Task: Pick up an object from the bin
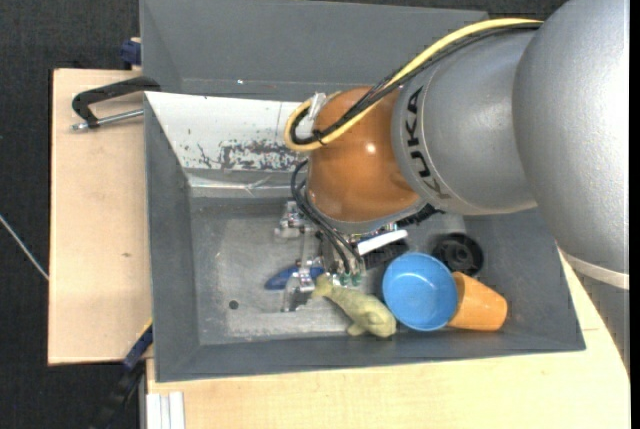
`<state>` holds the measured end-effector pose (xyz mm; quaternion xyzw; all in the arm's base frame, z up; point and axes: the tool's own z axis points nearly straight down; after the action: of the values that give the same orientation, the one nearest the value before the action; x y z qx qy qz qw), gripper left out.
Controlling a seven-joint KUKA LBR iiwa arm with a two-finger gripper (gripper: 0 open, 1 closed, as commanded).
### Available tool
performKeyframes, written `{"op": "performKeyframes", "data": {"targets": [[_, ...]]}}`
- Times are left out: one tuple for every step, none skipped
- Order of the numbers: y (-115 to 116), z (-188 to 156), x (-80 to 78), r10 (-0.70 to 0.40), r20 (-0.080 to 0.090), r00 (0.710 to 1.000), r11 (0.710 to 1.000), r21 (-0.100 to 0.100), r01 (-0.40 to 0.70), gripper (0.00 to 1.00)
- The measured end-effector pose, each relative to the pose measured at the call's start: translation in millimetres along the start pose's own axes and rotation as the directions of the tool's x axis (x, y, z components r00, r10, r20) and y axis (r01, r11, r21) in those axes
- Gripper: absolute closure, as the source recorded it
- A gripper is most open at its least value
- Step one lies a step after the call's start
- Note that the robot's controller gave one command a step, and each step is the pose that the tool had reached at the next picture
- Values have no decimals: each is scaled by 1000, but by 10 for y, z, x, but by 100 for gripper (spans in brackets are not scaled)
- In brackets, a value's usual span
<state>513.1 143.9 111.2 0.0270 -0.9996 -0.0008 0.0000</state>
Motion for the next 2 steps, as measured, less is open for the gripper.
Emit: {"op": "performKeyframes", "data": {"targets": [[0, 0, 0, 0, 0, 1000, 1000, 0, 0, 100], [0, 0, 0, 0, 0, 1000, 1000, 0, 0, 0]]}}
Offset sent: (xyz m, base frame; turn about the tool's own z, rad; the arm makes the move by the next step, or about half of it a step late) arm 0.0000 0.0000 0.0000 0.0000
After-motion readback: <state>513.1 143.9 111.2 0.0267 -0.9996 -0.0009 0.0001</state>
